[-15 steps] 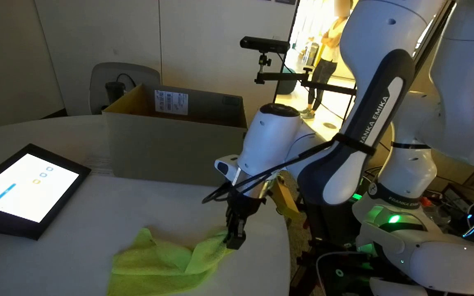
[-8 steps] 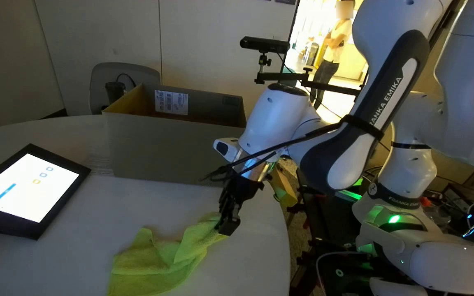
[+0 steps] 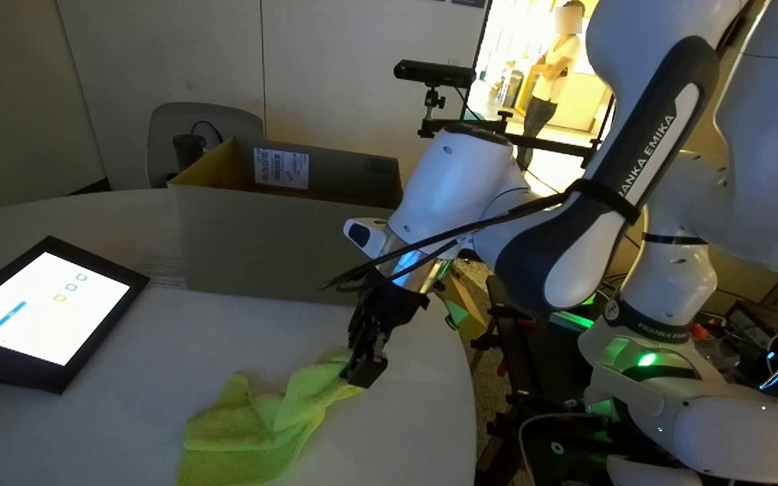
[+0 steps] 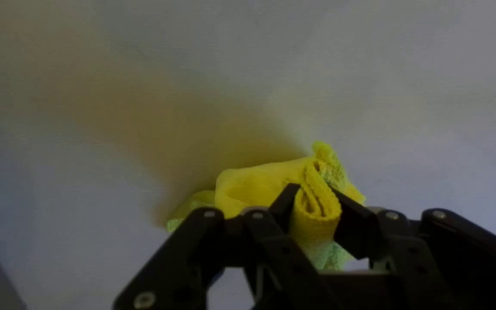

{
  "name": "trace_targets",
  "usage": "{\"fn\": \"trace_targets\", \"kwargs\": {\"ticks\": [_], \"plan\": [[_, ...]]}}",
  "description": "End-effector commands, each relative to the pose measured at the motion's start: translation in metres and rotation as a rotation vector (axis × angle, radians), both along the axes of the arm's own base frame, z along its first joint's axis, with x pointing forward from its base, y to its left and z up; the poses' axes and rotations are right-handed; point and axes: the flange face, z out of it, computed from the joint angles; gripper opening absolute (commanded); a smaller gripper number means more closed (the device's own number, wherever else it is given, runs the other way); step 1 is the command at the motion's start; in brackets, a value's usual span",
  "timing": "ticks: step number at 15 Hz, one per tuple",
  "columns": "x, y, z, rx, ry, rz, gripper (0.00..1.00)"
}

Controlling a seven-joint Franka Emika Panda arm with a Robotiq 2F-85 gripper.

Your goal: Put the marker on the towel, then fold the towel, and then put the towel in the box

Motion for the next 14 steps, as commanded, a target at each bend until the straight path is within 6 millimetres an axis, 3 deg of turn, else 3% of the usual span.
{"fn": "trace_targets", "kwargs": {"ticks": [1, 6, 14], "plan": [[0.018, 0.017, 0.000, 0.016, -0.041, 0.028, 0.09], [0.049, 0.031, -0.021, 0.018, -0.066, 0.010, 0.09], [0.095, 0.047, -0.077, 0.006, -0.024, -0.026, 0.10]]}}
